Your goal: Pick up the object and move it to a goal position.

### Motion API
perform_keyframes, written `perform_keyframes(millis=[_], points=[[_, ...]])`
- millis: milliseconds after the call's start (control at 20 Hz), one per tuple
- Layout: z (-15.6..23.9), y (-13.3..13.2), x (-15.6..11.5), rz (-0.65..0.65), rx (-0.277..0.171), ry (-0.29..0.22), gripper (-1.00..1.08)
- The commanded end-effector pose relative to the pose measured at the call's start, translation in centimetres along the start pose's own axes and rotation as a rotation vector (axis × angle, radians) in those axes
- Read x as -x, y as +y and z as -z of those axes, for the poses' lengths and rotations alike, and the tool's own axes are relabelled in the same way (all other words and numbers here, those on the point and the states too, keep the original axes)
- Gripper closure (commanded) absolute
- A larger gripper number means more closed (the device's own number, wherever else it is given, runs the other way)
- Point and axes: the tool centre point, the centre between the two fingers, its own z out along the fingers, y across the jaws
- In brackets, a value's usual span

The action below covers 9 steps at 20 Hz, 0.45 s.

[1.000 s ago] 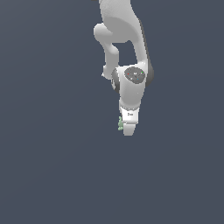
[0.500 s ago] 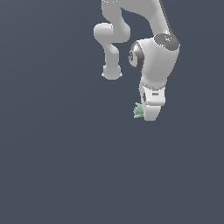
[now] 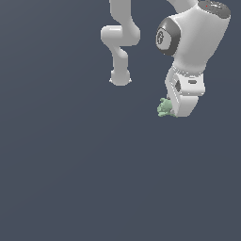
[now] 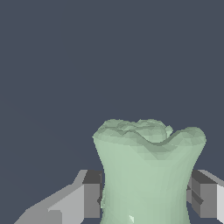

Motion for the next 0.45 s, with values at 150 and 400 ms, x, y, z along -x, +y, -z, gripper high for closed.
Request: perform_keyframes(millis=[150, 400], points=[[1.32, -0.07, -0.98, -0.002, -0.001, 0.000, 1.08], [1.17, 0.05, -0.91, -0.002, -0.001, 0.000, 1.08]])
